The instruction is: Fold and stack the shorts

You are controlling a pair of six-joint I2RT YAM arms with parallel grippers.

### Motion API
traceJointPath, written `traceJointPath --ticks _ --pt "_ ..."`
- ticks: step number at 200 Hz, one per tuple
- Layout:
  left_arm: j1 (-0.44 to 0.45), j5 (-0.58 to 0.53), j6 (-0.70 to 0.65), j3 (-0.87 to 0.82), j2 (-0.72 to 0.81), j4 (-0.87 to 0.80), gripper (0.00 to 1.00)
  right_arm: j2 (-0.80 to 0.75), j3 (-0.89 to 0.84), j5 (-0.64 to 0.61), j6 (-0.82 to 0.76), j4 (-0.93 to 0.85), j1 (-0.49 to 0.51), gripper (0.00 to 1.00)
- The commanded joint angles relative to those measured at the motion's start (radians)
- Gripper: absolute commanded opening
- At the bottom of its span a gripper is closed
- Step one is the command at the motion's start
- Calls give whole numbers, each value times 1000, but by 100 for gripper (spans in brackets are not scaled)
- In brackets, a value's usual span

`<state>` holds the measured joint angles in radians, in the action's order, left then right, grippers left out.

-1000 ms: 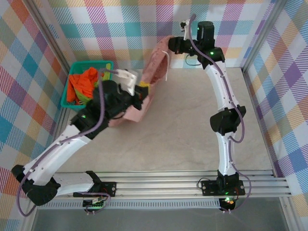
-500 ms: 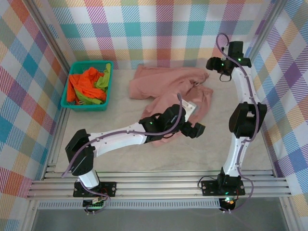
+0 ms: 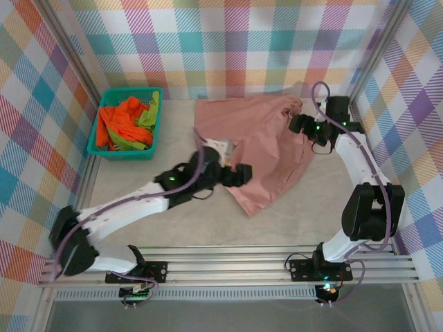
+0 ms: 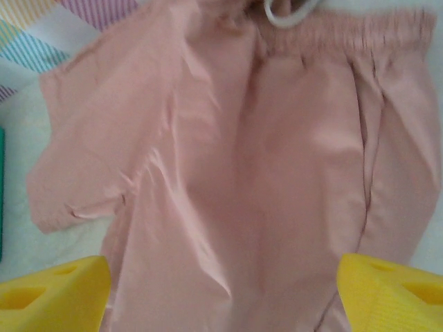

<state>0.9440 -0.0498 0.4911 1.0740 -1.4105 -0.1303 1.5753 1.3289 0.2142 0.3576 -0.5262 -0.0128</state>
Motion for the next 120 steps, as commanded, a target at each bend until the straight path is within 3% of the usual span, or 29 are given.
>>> traceJointPath --ticks 1,47,71,120 --pt "79 32 65 24 -138 -15 91 -92 -59 22 46 41 -10 86" --pt "154 -50 129 67 -314 -83 89 -201 -157 47 89 13 -86 88" --pt "170 -34 106 131 -398 -120 89 -233 -189 54 89 18 -98 88" --pt "223 -170 40 286 -557 -309 86 -239 -203 83 86 14 -99 88"
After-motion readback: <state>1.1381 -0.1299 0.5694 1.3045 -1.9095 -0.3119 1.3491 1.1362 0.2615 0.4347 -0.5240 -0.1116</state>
